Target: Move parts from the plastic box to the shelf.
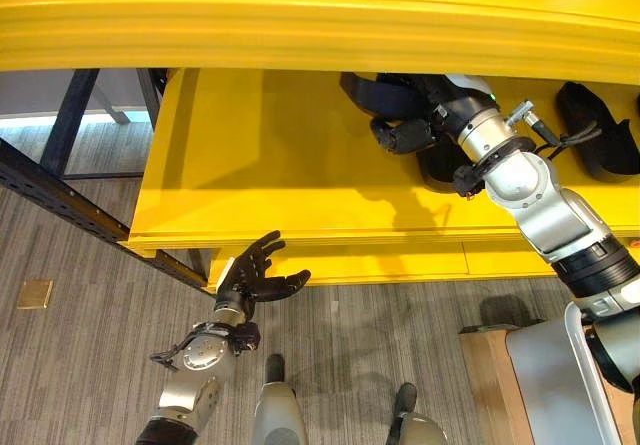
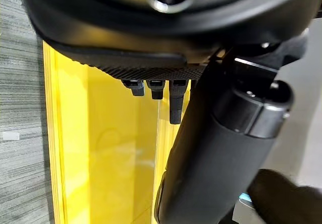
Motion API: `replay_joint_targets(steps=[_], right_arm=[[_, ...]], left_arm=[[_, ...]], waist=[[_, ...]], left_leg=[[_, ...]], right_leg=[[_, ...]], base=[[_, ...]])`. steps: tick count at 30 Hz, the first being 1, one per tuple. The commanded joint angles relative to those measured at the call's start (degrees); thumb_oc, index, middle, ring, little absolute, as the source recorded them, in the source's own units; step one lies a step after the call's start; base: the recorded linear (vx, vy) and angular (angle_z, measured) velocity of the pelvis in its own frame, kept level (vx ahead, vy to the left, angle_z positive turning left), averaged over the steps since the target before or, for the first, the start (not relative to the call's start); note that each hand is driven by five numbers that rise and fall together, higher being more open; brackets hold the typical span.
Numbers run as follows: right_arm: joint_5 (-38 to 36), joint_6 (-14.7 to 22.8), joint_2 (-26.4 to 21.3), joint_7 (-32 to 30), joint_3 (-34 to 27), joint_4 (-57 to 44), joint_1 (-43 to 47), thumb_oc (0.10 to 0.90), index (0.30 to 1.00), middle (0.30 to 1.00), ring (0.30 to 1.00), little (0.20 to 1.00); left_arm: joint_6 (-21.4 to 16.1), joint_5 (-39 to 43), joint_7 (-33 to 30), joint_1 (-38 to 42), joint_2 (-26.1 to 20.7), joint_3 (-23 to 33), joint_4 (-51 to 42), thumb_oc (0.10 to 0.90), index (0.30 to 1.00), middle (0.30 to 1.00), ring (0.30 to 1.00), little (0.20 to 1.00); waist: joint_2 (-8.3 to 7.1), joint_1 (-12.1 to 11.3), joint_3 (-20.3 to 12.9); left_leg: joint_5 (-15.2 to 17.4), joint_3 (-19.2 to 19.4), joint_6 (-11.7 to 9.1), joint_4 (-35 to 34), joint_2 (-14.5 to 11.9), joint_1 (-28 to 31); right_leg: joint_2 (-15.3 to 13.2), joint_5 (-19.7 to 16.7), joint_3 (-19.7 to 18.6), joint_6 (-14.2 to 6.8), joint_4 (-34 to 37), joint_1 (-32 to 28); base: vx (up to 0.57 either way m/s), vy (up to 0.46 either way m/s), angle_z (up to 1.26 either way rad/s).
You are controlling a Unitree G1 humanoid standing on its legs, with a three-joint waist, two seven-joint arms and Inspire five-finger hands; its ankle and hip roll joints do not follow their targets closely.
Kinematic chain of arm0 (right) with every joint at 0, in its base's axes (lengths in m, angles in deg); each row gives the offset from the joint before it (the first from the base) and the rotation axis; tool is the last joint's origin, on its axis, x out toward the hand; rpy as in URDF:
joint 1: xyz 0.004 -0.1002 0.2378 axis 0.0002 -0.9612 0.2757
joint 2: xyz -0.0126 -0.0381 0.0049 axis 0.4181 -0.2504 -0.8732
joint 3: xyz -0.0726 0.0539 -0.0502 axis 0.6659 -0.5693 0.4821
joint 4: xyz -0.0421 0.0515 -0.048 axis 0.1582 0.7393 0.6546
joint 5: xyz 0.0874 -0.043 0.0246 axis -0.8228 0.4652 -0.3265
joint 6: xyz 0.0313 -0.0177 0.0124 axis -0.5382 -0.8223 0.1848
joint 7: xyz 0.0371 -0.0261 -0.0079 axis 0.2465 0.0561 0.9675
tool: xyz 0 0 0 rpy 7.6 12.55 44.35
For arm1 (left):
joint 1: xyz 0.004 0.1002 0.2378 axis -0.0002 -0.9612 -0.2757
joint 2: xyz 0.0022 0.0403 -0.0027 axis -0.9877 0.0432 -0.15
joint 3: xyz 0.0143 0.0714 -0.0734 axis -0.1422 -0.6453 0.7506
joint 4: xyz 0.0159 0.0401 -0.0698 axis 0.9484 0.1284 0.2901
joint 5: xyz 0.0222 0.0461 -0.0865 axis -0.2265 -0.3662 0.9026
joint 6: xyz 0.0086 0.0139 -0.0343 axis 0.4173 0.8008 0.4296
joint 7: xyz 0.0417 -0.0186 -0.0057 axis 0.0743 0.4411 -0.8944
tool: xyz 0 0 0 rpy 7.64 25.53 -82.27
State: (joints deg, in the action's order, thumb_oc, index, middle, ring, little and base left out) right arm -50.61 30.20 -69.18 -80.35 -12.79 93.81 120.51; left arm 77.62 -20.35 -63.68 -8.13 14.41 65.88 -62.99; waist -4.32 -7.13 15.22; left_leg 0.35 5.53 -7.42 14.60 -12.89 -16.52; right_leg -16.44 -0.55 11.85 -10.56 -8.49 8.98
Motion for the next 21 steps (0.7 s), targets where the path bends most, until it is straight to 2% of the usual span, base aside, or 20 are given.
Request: replay_joint_targets(steps=[1,10,21], right_arm=[[2.76,1.98,-1.02,-4.99,-2.11,-2.01,12.11,0.400,0.300,0.300,0.300,0.300],[4.93,0.90,-0.17,-5.31,4.13,10.26,19.93,0.400,0.300,0.300,0.300,0.300],[5.58,0.59,0.80,-5.43,6.71,12.43,23.09,0.400,0.300,0.300,0.300,0.300]], left_arm=[[-4.37,-0.70,1.30,1.20,-3.36,-0.49,-5.34,0.900,1.000,1.000,1.000,1.000],[-5.71,0.76,0.75,0.82,-4.22,0.16,-6.28,0.900,1.000,1.000,1.000,1.000],[-6.39,1.46,-0.22,0.72,-4.49,0.87,-6.45,0.900,1.000,1.000,1.000,1.000]], waist=[[-0.86,-0.34,-2.56],[-0.59,-2.90,-0.84],[-0.09,-4.92,0.17]], left_leg=[[3.85,-1.26,-1.45,5.95,-4.51,-2.58],[2.93,-2.92,-1.31,5.57,-3.77,-5.25],[3.06,-4.52,-1.18,5.94,-2.82,-7.50]], right_leg=[[-3.65,3.69,1.53,-0.48,-0.68,-5.45],[-3.75,3.28,2.95,-0.39,-0.86,-4.22],[-4.17,3.34,4.73,-0.43,-0.82,-4.26]], base=[[-0.03,0.001,0.04],[-0.01,-0.006,0.06],[0.02,-0.003,0.10]])
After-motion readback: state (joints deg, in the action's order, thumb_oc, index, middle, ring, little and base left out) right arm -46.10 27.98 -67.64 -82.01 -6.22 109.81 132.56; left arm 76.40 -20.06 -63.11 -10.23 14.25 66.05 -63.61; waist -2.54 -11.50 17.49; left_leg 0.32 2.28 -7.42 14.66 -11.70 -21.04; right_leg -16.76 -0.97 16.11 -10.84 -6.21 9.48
